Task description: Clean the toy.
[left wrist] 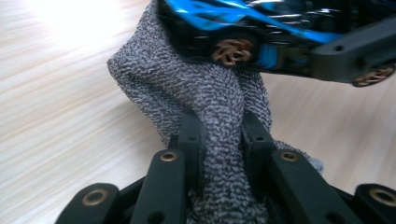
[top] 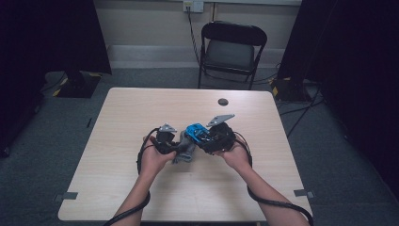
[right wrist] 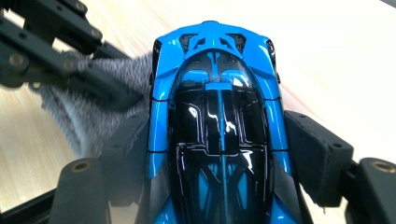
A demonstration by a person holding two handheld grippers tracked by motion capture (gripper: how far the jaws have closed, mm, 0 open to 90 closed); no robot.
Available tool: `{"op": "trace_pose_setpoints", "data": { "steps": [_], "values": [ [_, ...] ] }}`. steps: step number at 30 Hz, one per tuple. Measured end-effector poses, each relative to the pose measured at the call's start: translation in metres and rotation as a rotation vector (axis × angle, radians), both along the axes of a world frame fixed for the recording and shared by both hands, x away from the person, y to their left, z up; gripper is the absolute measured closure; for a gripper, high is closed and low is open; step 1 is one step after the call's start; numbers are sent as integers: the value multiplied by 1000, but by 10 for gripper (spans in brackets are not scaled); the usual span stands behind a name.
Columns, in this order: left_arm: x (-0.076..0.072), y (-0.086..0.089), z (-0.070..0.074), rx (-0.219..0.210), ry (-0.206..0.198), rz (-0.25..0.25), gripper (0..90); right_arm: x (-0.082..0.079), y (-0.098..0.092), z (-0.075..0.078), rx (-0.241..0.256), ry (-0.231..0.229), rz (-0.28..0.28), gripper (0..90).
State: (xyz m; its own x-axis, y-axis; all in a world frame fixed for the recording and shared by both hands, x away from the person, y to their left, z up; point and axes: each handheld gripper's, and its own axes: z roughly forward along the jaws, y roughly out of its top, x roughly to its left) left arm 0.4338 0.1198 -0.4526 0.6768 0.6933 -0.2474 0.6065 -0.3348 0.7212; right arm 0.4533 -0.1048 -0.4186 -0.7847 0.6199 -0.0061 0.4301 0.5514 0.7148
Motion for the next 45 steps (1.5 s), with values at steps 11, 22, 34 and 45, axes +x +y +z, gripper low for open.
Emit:
{"op": "trace_pose_setpoints", "data": {
  "steps": [11, 22, 34, 45],
  "values": [
    [-6, -17, -2, -4, 0, -53, 744, 5, 5, -4, -5, 5, -21, 280],
    [-16, -32, -5, -24, -8, -93, 745, 11, 10, -4, 10, 13, -37, 280],
    [-22, -43, -7, -53, -5, -148, 745, 16, 11, -4, 27, 26, -54, 280],
    [-32, -57, -7, -59, -10, -216, 744, 19, 10, 0, 27, 26, -63, 280]
  ]
}}
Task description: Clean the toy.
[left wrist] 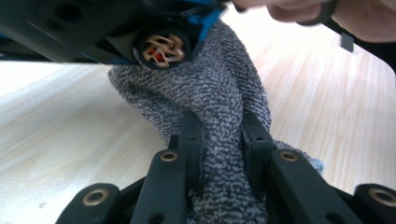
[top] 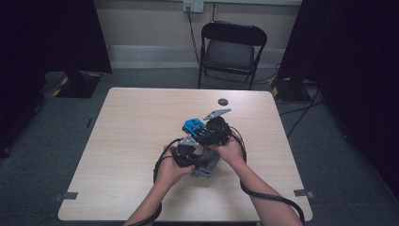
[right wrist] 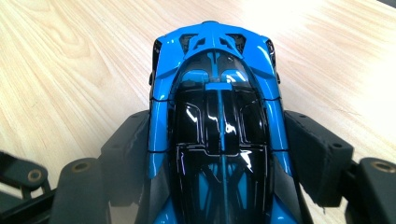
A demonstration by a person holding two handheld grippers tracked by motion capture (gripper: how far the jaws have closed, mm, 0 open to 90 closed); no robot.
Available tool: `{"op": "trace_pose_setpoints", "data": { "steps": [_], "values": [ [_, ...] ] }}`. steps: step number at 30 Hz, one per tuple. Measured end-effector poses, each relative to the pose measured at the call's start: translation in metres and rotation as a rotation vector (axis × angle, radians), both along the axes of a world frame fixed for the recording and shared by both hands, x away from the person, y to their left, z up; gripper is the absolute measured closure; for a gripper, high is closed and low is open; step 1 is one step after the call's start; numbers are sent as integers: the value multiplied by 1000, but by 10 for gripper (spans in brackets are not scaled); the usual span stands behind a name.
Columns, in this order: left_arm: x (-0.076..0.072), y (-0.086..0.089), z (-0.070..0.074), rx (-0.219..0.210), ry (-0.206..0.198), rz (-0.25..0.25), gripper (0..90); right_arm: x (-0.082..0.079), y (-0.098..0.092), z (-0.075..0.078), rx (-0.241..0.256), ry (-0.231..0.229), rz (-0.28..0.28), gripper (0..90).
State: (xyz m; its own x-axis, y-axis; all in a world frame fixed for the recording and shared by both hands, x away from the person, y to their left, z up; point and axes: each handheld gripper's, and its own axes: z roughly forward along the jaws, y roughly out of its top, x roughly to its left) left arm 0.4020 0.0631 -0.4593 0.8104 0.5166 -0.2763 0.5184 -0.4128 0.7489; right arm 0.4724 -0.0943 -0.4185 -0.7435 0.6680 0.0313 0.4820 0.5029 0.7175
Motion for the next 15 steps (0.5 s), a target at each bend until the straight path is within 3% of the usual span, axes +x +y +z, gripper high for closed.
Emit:
{"op": "trace_pose_setpoints", "data": {
  "steps": [4, 15],
  "values": [
    [-3, -1, 0, 11, -4, -18, 744, 1, -3, 3, 2, -4, -4, 280],
    [-2, 25, 4, 63, -11, 27, 744, 2, -15, 10, 20, -17, -20, 280]
  ]
}}
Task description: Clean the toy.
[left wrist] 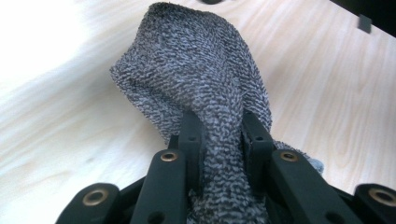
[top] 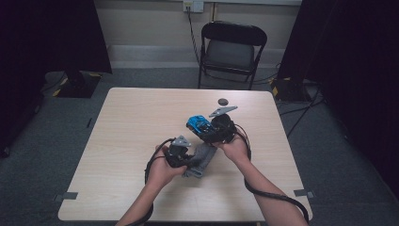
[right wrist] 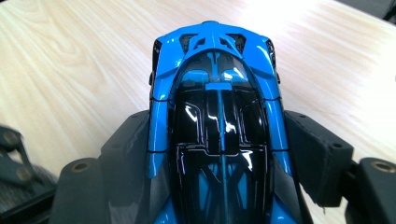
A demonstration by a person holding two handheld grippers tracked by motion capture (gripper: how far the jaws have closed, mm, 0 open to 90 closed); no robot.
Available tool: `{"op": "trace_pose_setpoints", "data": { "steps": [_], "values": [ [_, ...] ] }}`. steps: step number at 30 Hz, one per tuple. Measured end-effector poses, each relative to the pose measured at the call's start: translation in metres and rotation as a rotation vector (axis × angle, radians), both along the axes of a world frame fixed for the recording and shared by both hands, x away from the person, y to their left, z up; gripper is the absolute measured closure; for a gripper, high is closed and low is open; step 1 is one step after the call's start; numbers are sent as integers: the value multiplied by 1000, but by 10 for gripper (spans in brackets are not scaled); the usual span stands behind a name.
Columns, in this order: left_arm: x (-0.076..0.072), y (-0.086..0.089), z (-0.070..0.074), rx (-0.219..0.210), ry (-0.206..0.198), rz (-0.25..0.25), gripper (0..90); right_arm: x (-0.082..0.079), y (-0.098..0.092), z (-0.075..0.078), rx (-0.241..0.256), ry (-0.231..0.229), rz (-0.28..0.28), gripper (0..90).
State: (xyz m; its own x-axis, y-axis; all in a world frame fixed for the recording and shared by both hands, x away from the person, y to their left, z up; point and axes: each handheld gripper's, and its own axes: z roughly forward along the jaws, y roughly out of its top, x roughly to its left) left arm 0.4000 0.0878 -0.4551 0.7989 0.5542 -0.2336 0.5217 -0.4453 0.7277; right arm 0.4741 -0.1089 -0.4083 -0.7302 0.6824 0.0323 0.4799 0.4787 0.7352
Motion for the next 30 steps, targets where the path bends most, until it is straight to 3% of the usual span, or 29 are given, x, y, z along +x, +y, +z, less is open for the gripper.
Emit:
{"op": "trace_pose_setpoints", "data": {
  "steps": [3, 8, 16, 30],
  "values": [
    [2, 10, 3, 10, -6, 23, 744, 0, -2, 1, -4, 3, 5, 280],
    [9, 35, 4, 29, -10, 105, 744, -4, -6, -1, 1, 3, 10, 280],
    [19, 57, 10, 36, -29, 186, 744, -9, -10, -2, 1, 1, 21, 280],
    [32, 66, 12, 30, -40, 261, 744, -18, -11, -5, 3, -8, 45, 280]
  ]
}}
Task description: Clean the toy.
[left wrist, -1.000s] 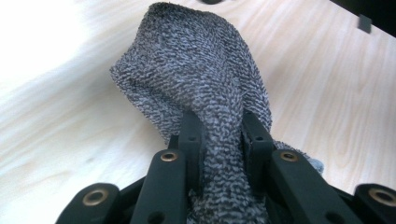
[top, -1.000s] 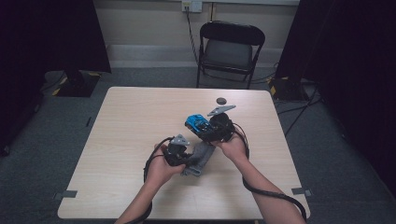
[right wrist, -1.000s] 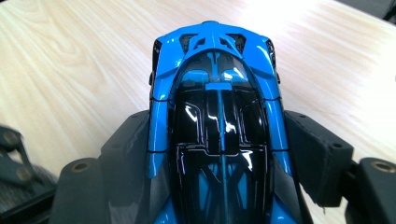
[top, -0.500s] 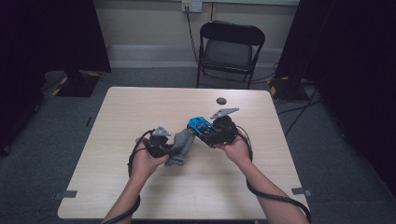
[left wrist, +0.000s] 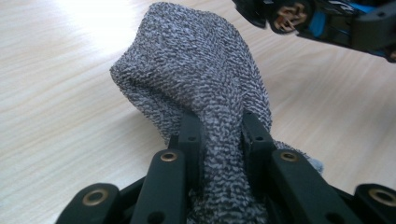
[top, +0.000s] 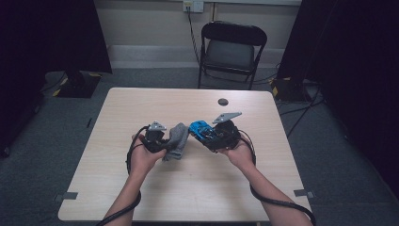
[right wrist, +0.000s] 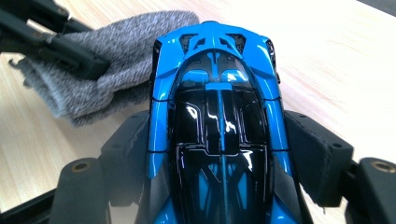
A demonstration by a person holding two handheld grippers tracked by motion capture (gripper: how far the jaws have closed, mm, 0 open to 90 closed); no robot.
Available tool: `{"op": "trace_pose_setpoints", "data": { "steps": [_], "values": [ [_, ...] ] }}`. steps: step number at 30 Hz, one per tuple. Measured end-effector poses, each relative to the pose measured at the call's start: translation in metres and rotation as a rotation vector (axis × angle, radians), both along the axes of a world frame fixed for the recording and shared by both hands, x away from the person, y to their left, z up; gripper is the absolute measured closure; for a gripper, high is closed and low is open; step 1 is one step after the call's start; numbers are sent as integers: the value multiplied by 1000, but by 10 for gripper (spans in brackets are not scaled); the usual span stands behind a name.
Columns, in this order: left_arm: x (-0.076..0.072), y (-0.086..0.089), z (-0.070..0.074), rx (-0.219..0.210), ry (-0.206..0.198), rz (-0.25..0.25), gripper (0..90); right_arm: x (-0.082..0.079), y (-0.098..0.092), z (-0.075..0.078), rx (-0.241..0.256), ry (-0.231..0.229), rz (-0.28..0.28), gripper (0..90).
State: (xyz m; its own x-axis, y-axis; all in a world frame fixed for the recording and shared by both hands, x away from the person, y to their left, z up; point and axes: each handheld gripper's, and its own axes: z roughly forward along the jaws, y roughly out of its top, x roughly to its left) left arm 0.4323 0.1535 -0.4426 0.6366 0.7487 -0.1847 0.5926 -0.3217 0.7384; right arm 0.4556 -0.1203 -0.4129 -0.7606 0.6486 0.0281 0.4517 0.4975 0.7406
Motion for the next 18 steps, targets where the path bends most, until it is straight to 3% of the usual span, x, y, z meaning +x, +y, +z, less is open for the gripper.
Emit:
{"op": "trace_pose_setpoints", "data": {
  "steps": [5, 18],
  "values": [
    [5, -3, -2, -3, 11, 5, 744, -3, 1, -2, 6, 5, 9, 280],
    [7, -14, 2, -15, -3, -10, 744, -8, 7, -7, 7, 8, 26, 280]
  ]
}}
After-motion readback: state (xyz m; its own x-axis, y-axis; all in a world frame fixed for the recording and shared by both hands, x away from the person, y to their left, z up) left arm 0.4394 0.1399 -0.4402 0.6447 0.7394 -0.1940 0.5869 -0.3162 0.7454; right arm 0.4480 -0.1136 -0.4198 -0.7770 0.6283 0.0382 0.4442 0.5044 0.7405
